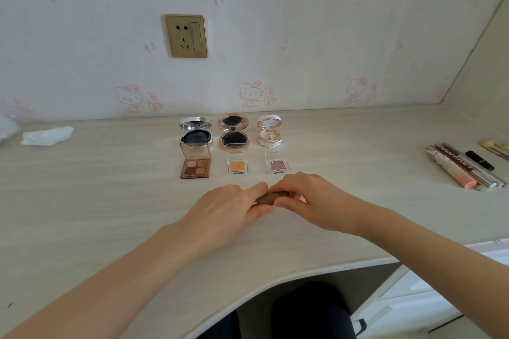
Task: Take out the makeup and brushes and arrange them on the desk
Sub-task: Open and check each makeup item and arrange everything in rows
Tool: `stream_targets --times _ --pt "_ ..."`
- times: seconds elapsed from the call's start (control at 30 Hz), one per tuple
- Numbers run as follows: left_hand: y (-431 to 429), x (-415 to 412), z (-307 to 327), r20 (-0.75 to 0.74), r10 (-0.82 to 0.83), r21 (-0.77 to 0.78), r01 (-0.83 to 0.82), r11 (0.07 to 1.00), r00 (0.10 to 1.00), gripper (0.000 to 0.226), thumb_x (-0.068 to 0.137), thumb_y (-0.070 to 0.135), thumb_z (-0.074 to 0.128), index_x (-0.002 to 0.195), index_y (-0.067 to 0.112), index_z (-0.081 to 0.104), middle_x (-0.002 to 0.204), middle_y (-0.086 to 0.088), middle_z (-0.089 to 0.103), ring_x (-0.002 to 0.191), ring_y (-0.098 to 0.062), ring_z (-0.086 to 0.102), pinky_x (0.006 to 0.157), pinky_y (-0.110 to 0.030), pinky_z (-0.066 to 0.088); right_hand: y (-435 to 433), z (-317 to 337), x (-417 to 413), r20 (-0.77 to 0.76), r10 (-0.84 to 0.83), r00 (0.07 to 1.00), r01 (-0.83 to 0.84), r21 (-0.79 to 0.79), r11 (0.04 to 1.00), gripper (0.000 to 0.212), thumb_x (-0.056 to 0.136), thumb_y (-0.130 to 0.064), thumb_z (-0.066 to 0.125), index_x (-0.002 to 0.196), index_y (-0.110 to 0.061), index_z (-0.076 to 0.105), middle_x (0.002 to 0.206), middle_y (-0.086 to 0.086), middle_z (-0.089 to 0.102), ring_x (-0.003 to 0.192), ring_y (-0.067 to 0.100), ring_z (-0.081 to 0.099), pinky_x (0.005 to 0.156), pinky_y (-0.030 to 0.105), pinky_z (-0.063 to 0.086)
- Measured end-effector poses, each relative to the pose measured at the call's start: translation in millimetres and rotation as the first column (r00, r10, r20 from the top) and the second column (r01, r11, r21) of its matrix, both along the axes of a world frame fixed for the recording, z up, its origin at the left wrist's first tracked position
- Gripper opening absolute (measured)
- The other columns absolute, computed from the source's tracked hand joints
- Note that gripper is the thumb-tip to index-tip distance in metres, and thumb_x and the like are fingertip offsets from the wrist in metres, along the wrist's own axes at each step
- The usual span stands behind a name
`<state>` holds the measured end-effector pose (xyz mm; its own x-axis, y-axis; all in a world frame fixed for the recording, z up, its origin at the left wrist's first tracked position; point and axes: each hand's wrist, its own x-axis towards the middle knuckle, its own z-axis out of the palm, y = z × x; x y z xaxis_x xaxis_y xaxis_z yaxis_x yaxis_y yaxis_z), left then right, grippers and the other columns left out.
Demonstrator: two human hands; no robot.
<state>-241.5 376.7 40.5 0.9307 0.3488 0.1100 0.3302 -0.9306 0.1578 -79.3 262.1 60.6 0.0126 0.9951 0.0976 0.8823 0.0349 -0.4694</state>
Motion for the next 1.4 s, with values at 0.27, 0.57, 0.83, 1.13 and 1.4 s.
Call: stream_targets --times 0.27,0.57,0.83,1.13,1.4 --pt "8.6 -7.1 0.6 0.108 0.047 -0.23 -0.021 0.973 0.993 0.032 0.088 0.063 0.04 0.101 0.034 0.035 0.089 0.006 0.048 0.079 -0.007 0.048 0.068 -0.03 0.042 -3.4 3.1 6.4 -0.359 -0.175 0.917 0.202 0.038 0.979 0.015 0.084 -0.025 0.069 0.098 -0.029 0.067 0.087 -0.012 0.067 0.083 0.006 0.06 0.075 0.019 0.05" --pt "4.0 -5.4 -3.4 0.257 0.069 -0.36 0.029 0.932 0.964 0.008 0.099 0.04 0.036 0.103 0.034 0.04 0.079 0.003 0.047 0.073 -0.01 0.044 0.067 -0.036 0.042 -5.6 13.9 5.1 -0.788 -0.189 0.586 0.262 -0.036 0.964 0.019 0.09 -0.013 0.061 0.106 -0.002 0.061 0.102 0.002 0.073 0.103 0.016 0.064 0.089 0.034 0.054" --pt "-1.1 2.4 -1.1 0.343 0.19 -0.487 0.001 0.873 0.92 0.011 0.097 0.036 0.048 0.101 0.028 0.041 0.084 0.006 0.062 0.067 -0.006 0.049 0.06 -0.022 0.039 -7.7 17.9 11.3 -0.945 -0.158 0.288 0.311 -0.064 0.948 0.015 0.092 -0.009 0.055 0.106 -0.006 0.059 0.11 0.01 0.07 0.106 0.024 0.065 0.096 0.042 0.049" --pt "-9.3 25.1 3.8 0.421 0.357 -0.655 0.007 0.756 0.834 0.008 0.089 0.029 0.065 0.091 0.026 0.058 0.088 0.003 0.066 0.081 -0.008 0.064 0.075 -0.023 0.051 -12.4 12.8 27.6 -0.929 -0.241 0.28 0.444 -0.098 0.891 0.019 0.094 -0.009 0.049 0.109 -0.013 0.061 0.077 0.005 0.06 0.08 0.021 0.056 0.077 0.035 0.052" --pt "-19.2 64.0 11.4 0.452 0.35 -0.737 0.123 0.664 0.82 0.013 0.088 0.008 0.058 0.095 0.018 0.063 0.082 0.003 0.069 0.071 -0.014 0.066 0.07 -0.028 0.056 -15.1 1.4 50.6 -0.782 -0.367 0.503 0.568 -0.021 0.823 0.023 0.092 -0.006 0.053 0.107 -0.022 0.063 0.102 0.02 0.056 0.076 0.012 0.064 0.075 0.031 0.058"
